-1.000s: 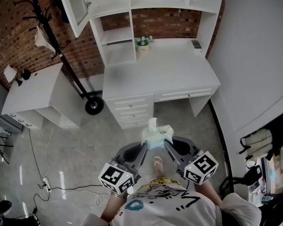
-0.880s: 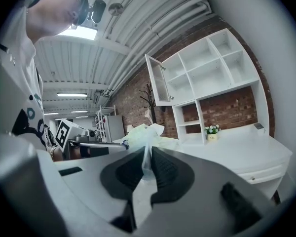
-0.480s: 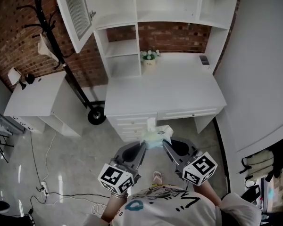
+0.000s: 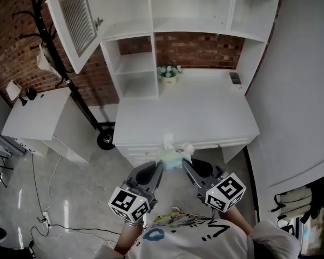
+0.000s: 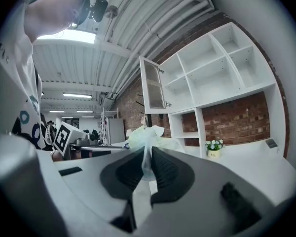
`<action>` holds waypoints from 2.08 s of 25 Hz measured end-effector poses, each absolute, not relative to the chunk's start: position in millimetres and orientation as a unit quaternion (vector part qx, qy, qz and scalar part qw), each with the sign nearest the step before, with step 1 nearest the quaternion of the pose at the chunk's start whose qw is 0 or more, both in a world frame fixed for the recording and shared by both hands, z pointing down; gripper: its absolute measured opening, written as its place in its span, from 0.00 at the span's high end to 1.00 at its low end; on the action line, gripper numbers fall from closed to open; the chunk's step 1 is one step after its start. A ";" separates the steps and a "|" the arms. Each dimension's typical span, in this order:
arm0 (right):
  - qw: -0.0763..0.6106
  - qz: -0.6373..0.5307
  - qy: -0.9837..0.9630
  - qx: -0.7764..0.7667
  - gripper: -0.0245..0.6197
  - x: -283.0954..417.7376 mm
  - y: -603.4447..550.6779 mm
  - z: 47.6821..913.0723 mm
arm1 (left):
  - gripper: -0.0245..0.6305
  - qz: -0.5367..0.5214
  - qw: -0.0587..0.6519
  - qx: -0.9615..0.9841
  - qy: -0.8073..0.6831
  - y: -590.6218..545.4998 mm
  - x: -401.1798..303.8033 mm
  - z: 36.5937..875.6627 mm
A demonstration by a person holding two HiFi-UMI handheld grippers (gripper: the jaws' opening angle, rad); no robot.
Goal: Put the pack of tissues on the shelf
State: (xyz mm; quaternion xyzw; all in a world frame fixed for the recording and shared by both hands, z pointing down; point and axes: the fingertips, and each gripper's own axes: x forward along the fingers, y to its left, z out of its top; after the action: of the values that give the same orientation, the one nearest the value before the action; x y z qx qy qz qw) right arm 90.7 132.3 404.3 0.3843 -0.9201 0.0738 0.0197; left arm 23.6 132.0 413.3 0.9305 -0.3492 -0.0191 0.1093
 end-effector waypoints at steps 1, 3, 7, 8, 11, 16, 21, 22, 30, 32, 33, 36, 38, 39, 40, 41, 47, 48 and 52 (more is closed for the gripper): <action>0.019 0.076 -0.921 0.381 0.90 92.5 127.4 404.7 | 0.93 -0.019 0.108 0.930 -0.351 127.2 25.1 413.5; 0.018 0.079 -0.923 0.376 0.90 94.9 117.2 406.3 | 0.93 -0.017 0.108 0.928 -0.355 117.4 27.2 414.8; 0.024 0.082 -0.924 0.373 0.90 96.1 100.0 410.4 | 0.93 -0.014 0.120 0.926 -0.358 102.1 29.0 421.6; 0.024 0.084 -0.924 0.372 0.90 96.3 96.6 412.3 | 0.93 -0.013 0.121 0.925 -0.359 98.5 29.2 423.1; 0.022 0.091 -0.924 0.370 0.90 95.0 80.6 419.0 | 0.93 -0.011 0.123 0.924 -0.361 82.0 27.7 427.9; 0.020 0.083 -0.924 0.372 0.90 87.8 37.8 418.5 | 0.93 -0.014 0.116 0.926 -0.360 39.0 20.6 428.7; 0.014 0.074 -0.924 0.375 0.90 72.7 -7.2 408.2 | 0.93 -0.019 0.104 0.928 -0.357 -7.1 5.6 417.6; 0.015 0.072 -0.924 0.375 0.90 68.3 -16.2 405.6 | 0.93 -0.020 0.102 0.929 -0.356 -16.5 1.4 415.2; 0.014 0.060 -0.921 0.384 0.90 40.2 -87.8 390.3 | 0.93 -0.013 0.082 0.933 -0.350 -91.0 -25.2 400.9; 0.012 0.057 -0.920 0.388 0.90 34.2 -103.4 388.4 | 0.93 -0.011 0.078 0.935 -0.344 -107.1 -31.2 398.7; 0.012 0.055 -0.919 0.390 0.90 31.2 -110.3 387.2 | 0.93 -0.010 0.076 0.937 -0.342 -114.2 -34.1 397.2; 0.007 0.052 -0.918 0.393 0.90 22.3 -128.4 384.0 | 0.93 -0.009 0.066 0.940 -0.336 -133.7 -43.0 392.6; 0.000 0.054 -0.918 0.393 0.90 17.0 -139.3 381.2 | 0.93 -0.009 0.061 0.940 -0.334 -145.1 -48.6 389.3; -0.003 0.054 -0.918 0.393 0.90 14.4 -143.8 379.7 | 0.93 -0.010 0.057 0.940 -0.335 -149.6 -51.3 387.7; -0.006 0.054 -0.918 0.393 0.90 11.9 -147.7 378.2 | 0.93 -0.010 0.054 0.940 -0.336 -153.5 -53.9 386.4; -0.007 0.052 -0.918 0.392 0.90 9.5 -151.1 376.9 | 0.93 -0.010 0.051 0.940 -0.338 -156.8 -56.3 385.3; -0.009 0.033 -0.919 0.392 0.90 0.5 -172.6 364.4 | 0.93 -0.020 0.045 0.938 -0.342 -177.7 -65.4 374.3; -0.009 0.029 -0.919 0.392 0.90 0.4 -176.2 362.0 | 0.93 -0.020 0.041 0.939 -0.341 -180.9 -65.5 371.7; -0.010 0.009 -0.921 0.390 0.90 2.8 -189.2 350.3 | 0.93 -0.021 0.018 0.939 -0.342 -193.0 -63.1 359.8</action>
State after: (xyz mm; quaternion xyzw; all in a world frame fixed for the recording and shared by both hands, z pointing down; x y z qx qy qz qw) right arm 2.8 -189.2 350.3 0.3905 -0.9205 0.0091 -0.0102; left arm -63.1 -193.0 359.8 0.9394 -0.3418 -0.0210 0.0180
